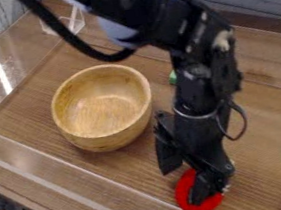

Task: Move the red object to the left

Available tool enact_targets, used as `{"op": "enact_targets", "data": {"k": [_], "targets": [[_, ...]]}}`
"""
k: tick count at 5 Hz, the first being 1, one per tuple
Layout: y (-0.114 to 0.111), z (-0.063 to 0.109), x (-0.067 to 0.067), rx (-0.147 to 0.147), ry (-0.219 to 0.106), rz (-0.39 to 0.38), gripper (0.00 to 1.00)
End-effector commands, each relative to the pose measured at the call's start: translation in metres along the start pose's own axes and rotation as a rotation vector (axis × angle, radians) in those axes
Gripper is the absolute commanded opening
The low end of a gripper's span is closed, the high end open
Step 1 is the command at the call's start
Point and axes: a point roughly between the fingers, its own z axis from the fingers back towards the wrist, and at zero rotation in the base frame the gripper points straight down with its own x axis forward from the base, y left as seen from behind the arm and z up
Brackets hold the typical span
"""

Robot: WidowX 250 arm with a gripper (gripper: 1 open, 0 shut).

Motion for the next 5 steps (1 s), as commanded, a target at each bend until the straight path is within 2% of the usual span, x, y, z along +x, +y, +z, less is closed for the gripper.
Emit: {"op": "enact_targets", "data": {"k": [1,3,4,5], "targets": [[0.005,-0.002,0.018,0.027,-0.045,0.002,1.0],[0.018,-0.008,0.031,0.036,-0.059,-0.028,1.0],[0.022,-0.008,0.018,0.035,-0.062,-0.005,0.0],[0.025,-0.01,0.005,0.032,-0.059,0.024,1.0]]}}
